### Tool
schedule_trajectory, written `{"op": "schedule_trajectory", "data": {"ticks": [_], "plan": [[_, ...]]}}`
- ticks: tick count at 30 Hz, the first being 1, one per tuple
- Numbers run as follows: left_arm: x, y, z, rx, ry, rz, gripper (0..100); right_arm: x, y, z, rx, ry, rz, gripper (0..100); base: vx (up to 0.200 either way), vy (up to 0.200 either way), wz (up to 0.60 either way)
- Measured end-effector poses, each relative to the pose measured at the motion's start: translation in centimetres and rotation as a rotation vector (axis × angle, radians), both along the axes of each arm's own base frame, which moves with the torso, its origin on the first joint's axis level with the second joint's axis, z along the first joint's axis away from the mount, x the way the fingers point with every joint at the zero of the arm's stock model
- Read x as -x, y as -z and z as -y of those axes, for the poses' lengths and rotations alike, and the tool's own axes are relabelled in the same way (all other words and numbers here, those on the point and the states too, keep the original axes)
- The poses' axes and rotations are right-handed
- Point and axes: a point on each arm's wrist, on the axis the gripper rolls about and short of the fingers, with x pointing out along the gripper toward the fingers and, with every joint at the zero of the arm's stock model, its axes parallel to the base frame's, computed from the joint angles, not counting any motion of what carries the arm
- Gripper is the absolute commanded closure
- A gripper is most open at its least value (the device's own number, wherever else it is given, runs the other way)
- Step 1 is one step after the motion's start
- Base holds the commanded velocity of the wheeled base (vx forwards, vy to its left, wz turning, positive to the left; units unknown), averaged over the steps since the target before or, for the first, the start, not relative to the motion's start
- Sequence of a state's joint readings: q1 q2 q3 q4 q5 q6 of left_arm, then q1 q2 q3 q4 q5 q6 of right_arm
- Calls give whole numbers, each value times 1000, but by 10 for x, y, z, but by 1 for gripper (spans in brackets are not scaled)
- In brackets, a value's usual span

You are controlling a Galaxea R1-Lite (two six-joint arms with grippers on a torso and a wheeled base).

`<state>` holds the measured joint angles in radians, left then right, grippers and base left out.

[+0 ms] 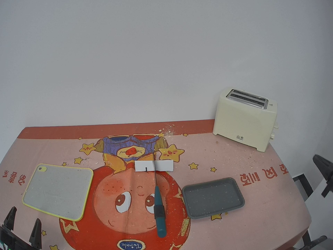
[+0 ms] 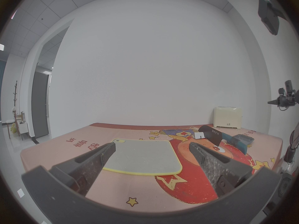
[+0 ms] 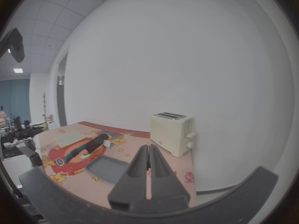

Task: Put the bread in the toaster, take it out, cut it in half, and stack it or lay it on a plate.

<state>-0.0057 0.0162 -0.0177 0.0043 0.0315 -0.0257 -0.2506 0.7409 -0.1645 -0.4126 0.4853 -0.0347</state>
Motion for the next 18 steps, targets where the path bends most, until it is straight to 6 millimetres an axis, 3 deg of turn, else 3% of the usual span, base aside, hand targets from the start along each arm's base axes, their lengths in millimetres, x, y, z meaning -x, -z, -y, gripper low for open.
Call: {"op": "schedule_trajectory", "data": {"ticks": [4,10,18], "plan": [[0,0,0,0,0,0,0,33,21,-5,24,181,-14,100,0,0,0],[0,0,0,0,1,0,0,67,58,-7,58,360,-35,100,0,0,0],[0,0,0,0,1,0,0,80,71,-7,55,275,61,100,0,0,0]]}}
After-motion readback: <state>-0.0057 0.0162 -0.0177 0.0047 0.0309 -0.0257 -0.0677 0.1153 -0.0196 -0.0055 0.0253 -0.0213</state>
